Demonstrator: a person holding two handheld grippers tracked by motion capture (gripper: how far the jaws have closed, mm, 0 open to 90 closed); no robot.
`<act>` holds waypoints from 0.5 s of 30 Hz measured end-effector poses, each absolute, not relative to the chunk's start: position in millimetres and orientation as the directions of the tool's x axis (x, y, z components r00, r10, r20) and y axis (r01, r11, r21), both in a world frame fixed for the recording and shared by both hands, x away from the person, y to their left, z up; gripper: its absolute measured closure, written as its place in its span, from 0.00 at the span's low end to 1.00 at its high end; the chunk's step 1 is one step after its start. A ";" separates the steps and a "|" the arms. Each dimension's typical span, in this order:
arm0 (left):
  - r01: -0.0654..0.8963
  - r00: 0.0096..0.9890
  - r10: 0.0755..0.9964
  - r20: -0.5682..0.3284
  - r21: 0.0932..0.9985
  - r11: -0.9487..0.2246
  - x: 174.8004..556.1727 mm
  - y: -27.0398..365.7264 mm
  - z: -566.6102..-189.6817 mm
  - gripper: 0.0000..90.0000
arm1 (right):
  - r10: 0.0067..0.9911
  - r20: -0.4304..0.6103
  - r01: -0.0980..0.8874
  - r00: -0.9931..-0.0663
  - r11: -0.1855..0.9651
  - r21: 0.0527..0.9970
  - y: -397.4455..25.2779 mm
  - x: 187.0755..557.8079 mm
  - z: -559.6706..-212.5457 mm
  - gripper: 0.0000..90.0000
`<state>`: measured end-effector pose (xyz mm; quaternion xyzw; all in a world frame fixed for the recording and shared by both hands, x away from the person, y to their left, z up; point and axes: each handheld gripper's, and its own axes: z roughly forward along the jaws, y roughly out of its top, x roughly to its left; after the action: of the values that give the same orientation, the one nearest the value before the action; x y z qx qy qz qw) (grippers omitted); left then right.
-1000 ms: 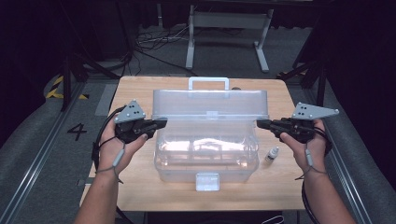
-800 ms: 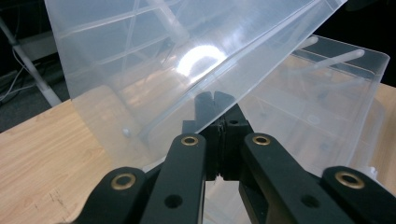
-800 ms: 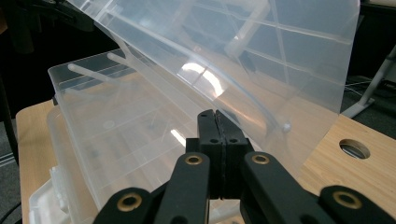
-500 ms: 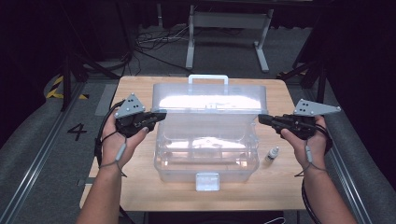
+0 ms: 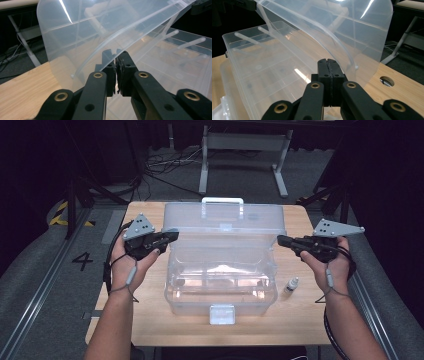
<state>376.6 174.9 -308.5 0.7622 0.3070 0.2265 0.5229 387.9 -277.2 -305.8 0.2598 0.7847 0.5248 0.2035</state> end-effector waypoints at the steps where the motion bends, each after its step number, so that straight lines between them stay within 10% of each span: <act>1: 0.230 0.707 0.706 0.029 0.936 -0.268 377.2 174.7 -308.2 0.94 | 0.624 -0.048 0.196 -0.780 0.315 0.929 -277.2 388.6 -304.3 1.00; 15: 0.220 0.703 0.710 0.046 0.935 -0.278 380.8 174.9 -307.3 0.96 | 0.639 -0.097 0.172 -0.763 0.345 0.923 -277.5 375.5 -296.2 0.83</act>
<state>380.8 174.9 -307.3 0.7635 0.3045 0.2367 0.5180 375.5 -277.5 -296.2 0.2574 0.7875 0.5112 0.2285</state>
